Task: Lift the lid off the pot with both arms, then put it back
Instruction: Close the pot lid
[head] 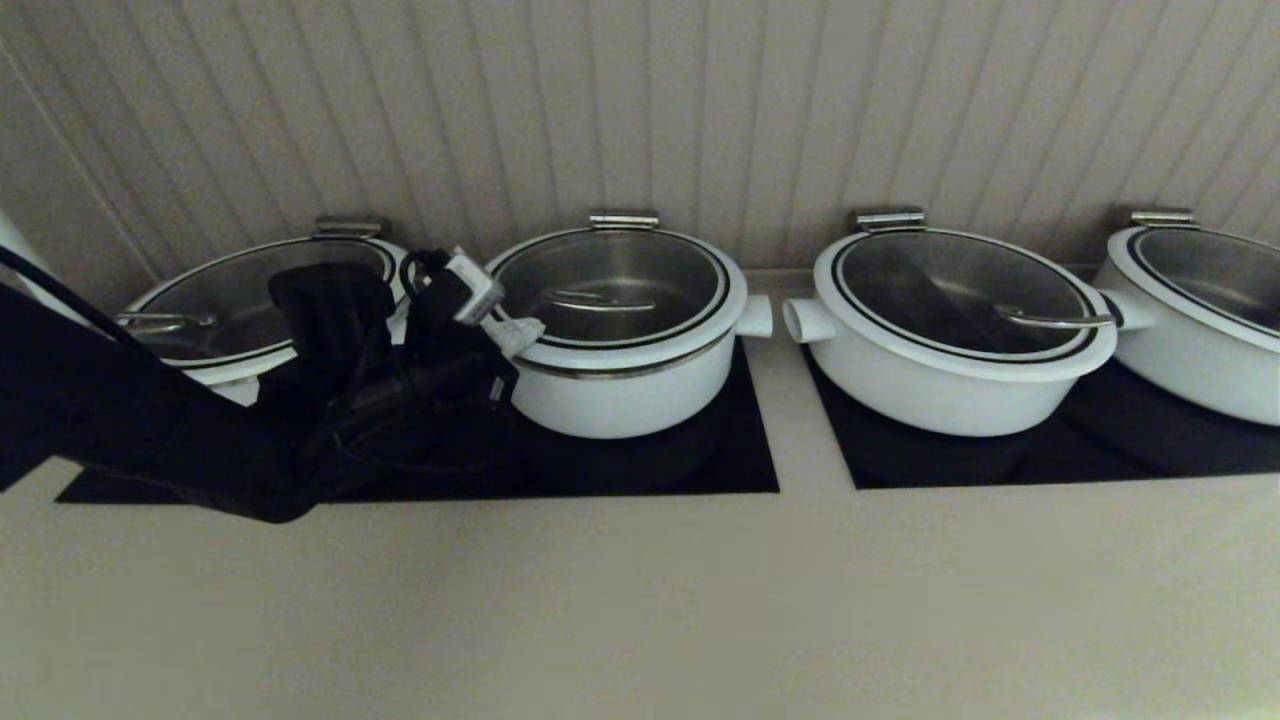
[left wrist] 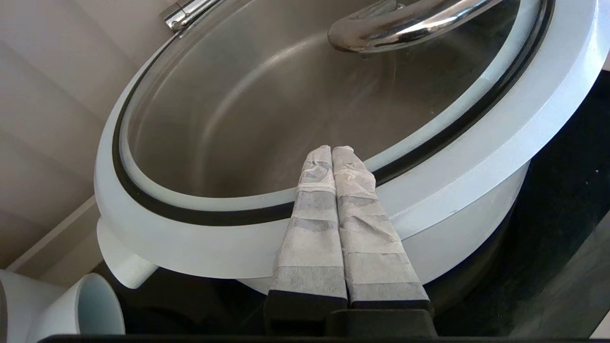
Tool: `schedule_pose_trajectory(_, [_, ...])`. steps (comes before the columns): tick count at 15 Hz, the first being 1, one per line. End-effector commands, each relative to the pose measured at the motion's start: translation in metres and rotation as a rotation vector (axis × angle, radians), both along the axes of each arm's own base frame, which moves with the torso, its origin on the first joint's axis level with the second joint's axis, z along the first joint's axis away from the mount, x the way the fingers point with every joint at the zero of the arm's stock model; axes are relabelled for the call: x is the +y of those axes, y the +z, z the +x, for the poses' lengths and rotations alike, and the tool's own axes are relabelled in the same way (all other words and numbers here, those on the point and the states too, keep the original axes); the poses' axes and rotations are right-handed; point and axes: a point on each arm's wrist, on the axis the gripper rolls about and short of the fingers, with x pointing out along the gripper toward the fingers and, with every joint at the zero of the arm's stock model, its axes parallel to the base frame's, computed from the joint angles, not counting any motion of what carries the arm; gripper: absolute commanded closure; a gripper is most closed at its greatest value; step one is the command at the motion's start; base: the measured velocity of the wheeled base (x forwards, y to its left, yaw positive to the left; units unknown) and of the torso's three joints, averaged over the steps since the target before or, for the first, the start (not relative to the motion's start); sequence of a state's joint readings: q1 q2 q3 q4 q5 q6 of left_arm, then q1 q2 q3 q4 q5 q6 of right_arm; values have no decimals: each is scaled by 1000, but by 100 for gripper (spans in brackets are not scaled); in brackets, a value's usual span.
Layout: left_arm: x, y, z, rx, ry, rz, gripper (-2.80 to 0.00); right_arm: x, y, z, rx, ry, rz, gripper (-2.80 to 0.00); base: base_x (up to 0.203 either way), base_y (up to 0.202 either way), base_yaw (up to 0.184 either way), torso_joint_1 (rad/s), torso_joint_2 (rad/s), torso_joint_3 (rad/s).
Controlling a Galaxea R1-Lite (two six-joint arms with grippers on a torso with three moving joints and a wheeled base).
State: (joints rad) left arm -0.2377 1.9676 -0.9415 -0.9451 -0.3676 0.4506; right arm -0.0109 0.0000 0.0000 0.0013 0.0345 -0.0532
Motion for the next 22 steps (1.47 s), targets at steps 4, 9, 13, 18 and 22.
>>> schedule_pose_trajectory(4, [0, -19, -2, 46, -5, 17, 0, 0, 0, 0, 2, 1, 0, 0, 0, 0, 0, 0, 0, 0])
schedule_pose_trajectory(9, [1, -36, -4, 13, -1, 4, 0, 0, 0, 0, 1, 1, 0, 0, 0, 0, 0, 0, 0, 0])
schedule_pose_trajectory(13, [2, -22, -10, -19, -1, -6, 0, 0, 0, 0, 2, 1, 0, 0, 0, 0, 0, 0, 0, 0])
schedule_pose_trajectory(18, [10, 23, -31, -103, 8, -31, 0, 0, 0, 0, 2, 1, 0, 0, 0, 0, 0, 0, 0, 0])
schedule_pose_trajectory(22, [25, 71, -58, -180, 36, -59, 0, 0, 0, 0, 2, 1, 0, 0, 0, 0, 0, 0, 0, 0])
